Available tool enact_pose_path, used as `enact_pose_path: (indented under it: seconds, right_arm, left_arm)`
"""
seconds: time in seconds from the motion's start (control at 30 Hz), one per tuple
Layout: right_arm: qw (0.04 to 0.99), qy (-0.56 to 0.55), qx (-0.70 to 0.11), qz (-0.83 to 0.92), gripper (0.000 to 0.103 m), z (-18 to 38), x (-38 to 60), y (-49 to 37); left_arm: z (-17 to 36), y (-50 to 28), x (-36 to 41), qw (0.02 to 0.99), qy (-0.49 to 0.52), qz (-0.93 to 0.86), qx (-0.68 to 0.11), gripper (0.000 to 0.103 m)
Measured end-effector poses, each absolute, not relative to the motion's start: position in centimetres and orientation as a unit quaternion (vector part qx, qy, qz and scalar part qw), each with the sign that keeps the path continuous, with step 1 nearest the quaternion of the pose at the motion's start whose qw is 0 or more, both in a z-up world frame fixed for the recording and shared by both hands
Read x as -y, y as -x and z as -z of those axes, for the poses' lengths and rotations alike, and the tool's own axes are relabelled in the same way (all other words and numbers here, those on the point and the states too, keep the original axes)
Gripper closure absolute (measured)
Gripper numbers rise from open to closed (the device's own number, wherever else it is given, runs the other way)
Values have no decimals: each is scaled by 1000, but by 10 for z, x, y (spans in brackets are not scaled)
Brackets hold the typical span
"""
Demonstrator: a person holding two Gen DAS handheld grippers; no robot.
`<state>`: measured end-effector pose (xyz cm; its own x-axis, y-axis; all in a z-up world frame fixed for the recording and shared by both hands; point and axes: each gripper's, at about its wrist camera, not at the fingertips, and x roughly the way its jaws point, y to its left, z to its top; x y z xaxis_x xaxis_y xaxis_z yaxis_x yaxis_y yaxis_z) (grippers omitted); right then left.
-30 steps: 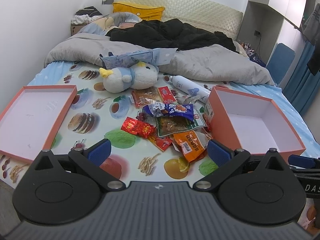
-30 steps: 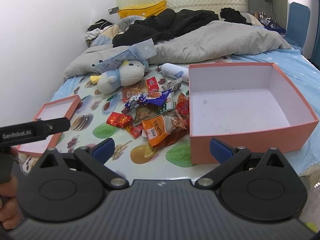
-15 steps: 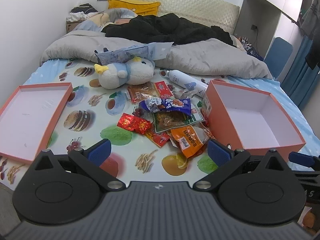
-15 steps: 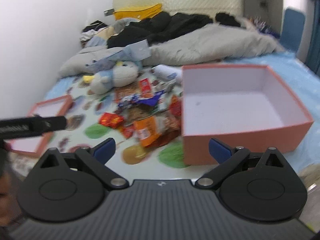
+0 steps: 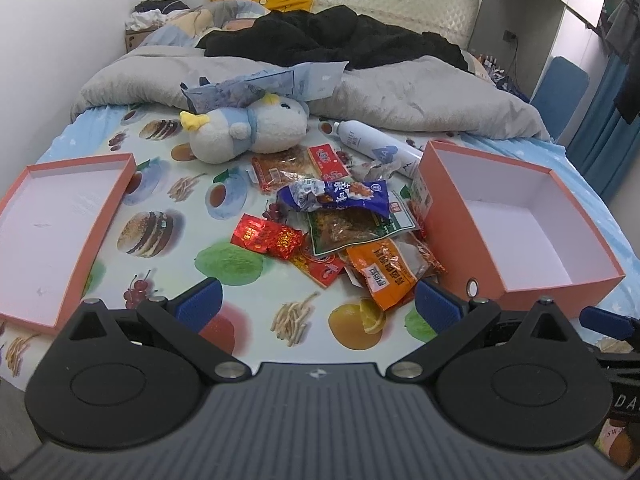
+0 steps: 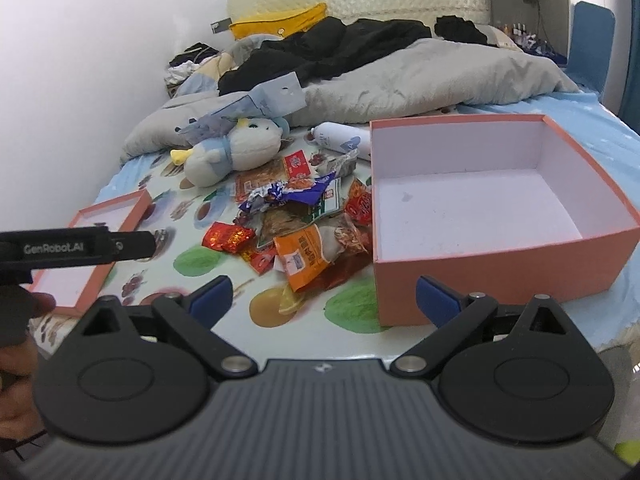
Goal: Organize snacks
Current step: 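Lower left tool to red candy packet while right tool approaches orange meat-snack bag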
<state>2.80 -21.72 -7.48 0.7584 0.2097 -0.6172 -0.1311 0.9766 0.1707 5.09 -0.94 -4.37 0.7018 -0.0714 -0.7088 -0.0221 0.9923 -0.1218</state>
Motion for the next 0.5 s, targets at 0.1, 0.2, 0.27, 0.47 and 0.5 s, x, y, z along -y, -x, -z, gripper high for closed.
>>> enact_pose_path:
  seconds: [0.1,0.2,0.27,0.47,0.5]
  right_arm:
    - [938,-49,-328,-97,3,77,211,-32]
    - [940,-51,-321,-102,3,79,207,-37]
    - [943,-51,-314,-101,3,80,202,-41]
    - [947,-34,-301,-105,3,84,186,-53]
    - [947,-30,-300,-110,3,85,182,-54]
  left_arm:
    - [47,-57,6,921,62,17,-385,0]
    - [51,-65,4,920,56,17,-388,0]
    - [53,-71,2,920,54,14,-389,0]
    - [64,-92,-5,917,46,17,-395,0]
    - [66,-95,-8,916,49,18,-397,0]
